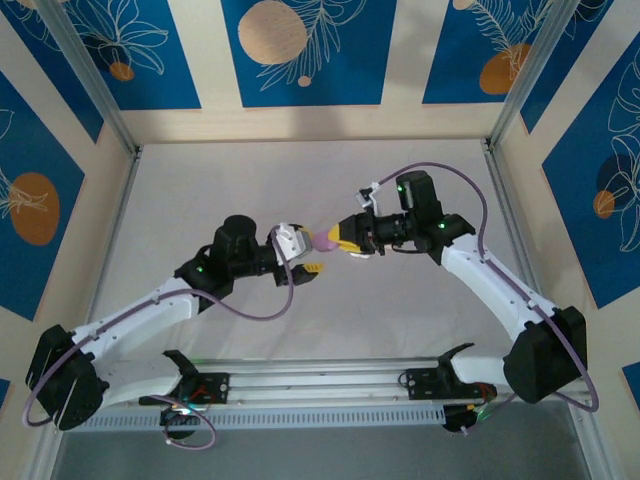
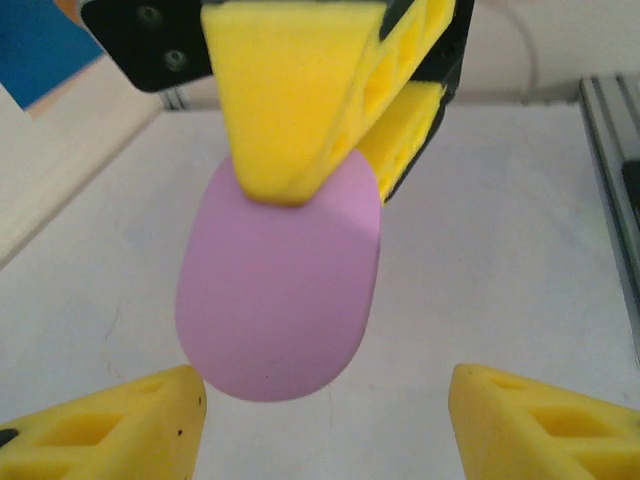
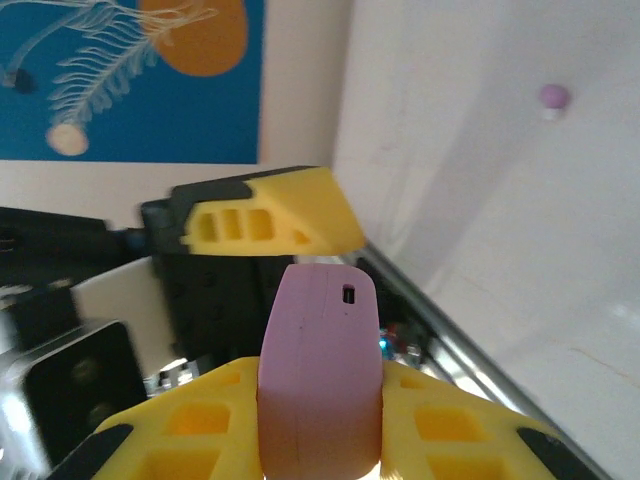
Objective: Insert the wireless bluetooth earbuds into the charging case
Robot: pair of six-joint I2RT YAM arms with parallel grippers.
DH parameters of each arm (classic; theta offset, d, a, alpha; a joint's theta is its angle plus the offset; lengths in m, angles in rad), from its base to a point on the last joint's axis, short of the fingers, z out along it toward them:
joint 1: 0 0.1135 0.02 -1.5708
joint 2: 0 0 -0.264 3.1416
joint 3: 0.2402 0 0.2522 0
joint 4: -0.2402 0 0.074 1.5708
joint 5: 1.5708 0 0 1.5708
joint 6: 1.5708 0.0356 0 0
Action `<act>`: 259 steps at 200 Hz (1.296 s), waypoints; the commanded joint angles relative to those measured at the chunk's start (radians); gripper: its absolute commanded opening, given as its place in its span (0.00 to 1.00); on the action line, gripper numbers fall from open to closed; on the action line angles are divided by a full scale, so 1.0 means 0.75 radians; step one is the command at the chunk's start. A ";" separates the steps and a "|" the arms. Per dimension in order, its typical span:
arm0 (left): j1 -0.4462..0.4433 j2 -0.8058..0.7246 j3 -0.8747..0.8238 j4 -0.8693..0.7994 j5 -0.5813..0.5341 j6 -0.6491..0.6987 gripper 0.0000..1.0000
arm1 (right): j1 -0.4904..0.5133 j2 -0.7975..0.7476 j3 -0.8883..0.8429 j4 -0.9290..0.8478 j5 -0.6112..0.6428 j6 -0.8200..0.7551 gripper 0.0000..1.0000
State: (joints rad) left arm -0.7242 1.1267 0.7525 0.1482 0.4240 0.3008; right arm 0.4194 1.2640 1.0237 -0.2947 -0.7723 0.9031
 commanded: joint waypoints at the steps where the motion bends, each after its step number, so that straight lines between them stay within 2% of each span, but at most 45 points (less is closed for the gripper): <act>1: 0.023 -0.017 -0.047 0.410 0.087 -0.208 0.65 | -0.026 -0.039 -0.050 0.346 -0.243 0.215 0.19; 29: 0.025 0.006 -0.082 0.619 0.111 -0.334 0.67 | -0.055 -0.038 -0.108 0.613 -0.303 0.411 0.19; 48: 0.025 0.015 -0.110 0.758 0.117 -0.400 0.68 | -0.070 -0.026 -0.131 0.721 -0.318 0.501 0.19; 66: 0.025 0.023 -0.109 0.785 0.136 -0.413 0.66 | -0.075 -0.018 -0.141 0.771 -0.323 0.547 0.20; 121: 0.024 0.044 -0.077 0.727 0.169 -0.396 0.49 | -0.064 0.009 -0.152 0.849 -0.330 0.631 0.20; 146: 0.023 0.043 -0.073 0.730 0.162 -0.400 0.37 | -0.051 0.020 -0.146 0.833 -0.330 0.620 0.22; 163: 0.023 0.033 -0.069 0.713 0.150 -0.392 0.28 | -0.050 0.015 -0.117 0.695 -0.317 0.530 0.25; 191: 0.023 0.002 -0.030 0.545 0.170 -0.321 0.18 | -0.052 -0.011 -0.008 0.253 -0.228 0.219 0.36; 209: 0.024 -0.015 0.026 0.353 0.196 -0.253 0.17 | -0.054 -0.017 0.067 0.023 -0.174 0.053 0.41; 228: 0.023 -0.023 0.080 0.191 0.219 -0.201 0.17 | -0.053 -0.014 0.115 -0.105 -0.166 -0.049 0.44; 259: 0.023 -0.027 0.122 0.083 0.215 -0.171 0.18 | -0.051 -0.009 0.168 -0.249 -0.150 -0.166 0.47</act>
State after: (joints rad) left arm -0.7071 1.1278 0.8024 0.3218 0.5533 0.1234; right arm 0.3737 1.2667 1.1065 -0.3031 -0.9039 0.9115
